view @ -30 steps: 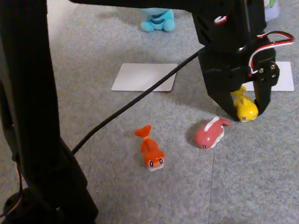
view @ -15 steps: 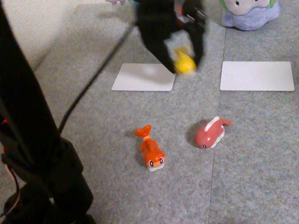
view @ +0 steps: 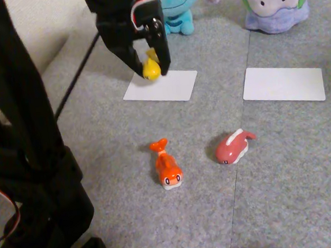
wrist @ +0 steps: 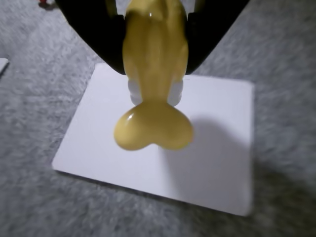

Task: Wooper wants to eat egg sudhi, and Goomy wants to eat shrimp sushi

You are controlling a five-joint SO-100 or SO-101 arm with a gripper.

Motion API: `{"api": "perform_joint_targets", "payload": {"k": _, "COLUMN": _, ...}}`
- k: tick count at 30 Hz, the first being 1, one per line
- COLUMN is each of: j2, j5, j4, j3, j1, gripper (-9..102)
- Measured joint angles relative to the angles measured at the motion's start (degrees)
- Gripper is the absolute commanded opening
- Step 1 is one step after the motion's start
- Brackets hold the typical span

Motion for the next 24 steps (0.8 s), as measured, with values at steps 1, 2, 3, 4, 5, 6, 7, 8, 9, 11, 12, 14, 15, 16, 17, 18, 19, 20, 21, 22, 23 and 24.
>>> {"api": "perform_joint_targets", "payload": {"k": 1, "j2": -0.8, "j5": 0.0, "j4": -0.4, "j3": 0.0, "j1": 0.5, "gripper": 9}}
{"api": "perform_joint_targets", "payload": {"k": 2, "j2": -1.2, "j5": 0.0, "j4": -0.8, "j3": 0.0, "j1": 1.0, "gripper": 12}}
{"api": "perform_joint_targets", "payload": {"k": 3, "j2": -1.8, "j5": 0.0, "j4": -1.1, "j3": 0.0, "j1": 1.3, "gripper": 16}}
{"api": "perform_joint_targets", "payload": {"k": 4, "j2": -2.2, "j5": 0.0, "j4": -1.2, "j3": 0.0, "j1": 1.5, "gripper": 19}}
{"api": "perform_joint_targets", "payload": {"k": 5, "j2": -2.5, "j5": 0.0, "j4": -1.2, "j3": 0.0, "j1": 1.5, "gripper": 22}}
{"api": "perform_joint_targets", "payload": {"k": 6, "j2": -2.5, "j5": 0.0, "j4": -1.2, "j3": 0.0, "j1": 1.5, "gripper": 25}}
{"api": "perform_joint_targets", "payload": {"k": 7, "j2": -2.5, "j5": 0.0, "j4": -1.2, "j3": 0.0, "j1": 1.4, "gripper": 27}}
{"api": "perform_joint_targets", "payload": {"k": 8, "j2": -2.5, "j5": 0.0, "j4": -1.2, "j3": 0.0, "j1": 1.4, "gripper": 29}}
{"api": "perform_joint_targets", "payload": {"k": 9, "j2": -2.5, "j5": 0.0, "j4": -1.1, "j3": 0.0, "j1": 1.4, "gripper": 30}}
{"api": "perform_joint_targets", "payload": {"k": 11, "j2": -2.5, "j5": 0.0, "j4": -0.1, "j3": -0.1, "j1": 1.3, "gripper": 31}}
{"api": "perform_joint_targets", "payload": {"k": 12, "j2": -2.5, "j5": 0.0, "j4": 1.1, "j3": -0.3, "j1": 1.2, "gripper": 31}}
{"api": "perform_joint_targets", "payload": {"k": 14, "j2": -2.2, "j5": 0.1, "j4": 4.2, "j3": -0.3, "j1": 1.1, "gripper": 31}}
{"api": "perform_joint_targets", "payload": {"k": 15, "j2": -1.5, "j5": 0.1, "j4": 5.8, "j3": -0.3, "j1": 1.1, "gripper": 31}}
{"api": "perform_joint_targets", "payload": {"k": 16, "j2": -0.4, "j5": 0.3, "j4": 7.5, "j3": -0.3, "j1": 1.1, "gripper": 31}}
{"api": "perform_joint_targets", "payload": {"k": 17, "j2": 1.7, "j5": 0.3, "j4": 9.4, "j3": -0.3, "j1": 1.1, "gripper": 31}}
{"api": "perform_joint_targets", "payload": {"k": 18, "j2": 4.0, "j5": -0.4, "j4": 11.2, "j3": -0.3, "j1": 1.1, "gripper": 31}}
{"api": "perform_joint_targets", "payload": {"k": 19, "j2": 6.8, "j5": -1.1, "j4": 12.9, "j3": -0.3, "j1": 1.1, "gripper": 31}}
{"api": "perform_joint_targets", "payload": {"k": 20, "j2": 9.8, "j5": -2.3, "j4": 15.3, "j3": -0.3, "j1": 1.1, "gripper": 30}}
{"api": "perform_joint_targets", "payload": {"k": 21, "j2": 13.1, "j5": -2.8, "j4": 17.6, "j3": -0.3, "j1": 1.1, "gripper": 30}}
{"api": "perform_joint_targets", "payload": {"k": 22, "j2": 16.5, "j5": -3.7, "j4": 19.9, "j3": -0.3, "j1": 1.0, "gripper": 30}}
{"api": "perform_joint_targets", "payload": {"k": 23, "j2": 20.5, "j5": -5.2, "j4": 22.9, "j3": -0.3, "j1": 1.0, "gripper": 30}}
{"api": "perform_joint_targets", "payload": {"k": 24, "j2": 23.2, "j5": -6.2, "j4": 25.0, "j3": -0.3, "j1": 1.0, "gripper": 30}}
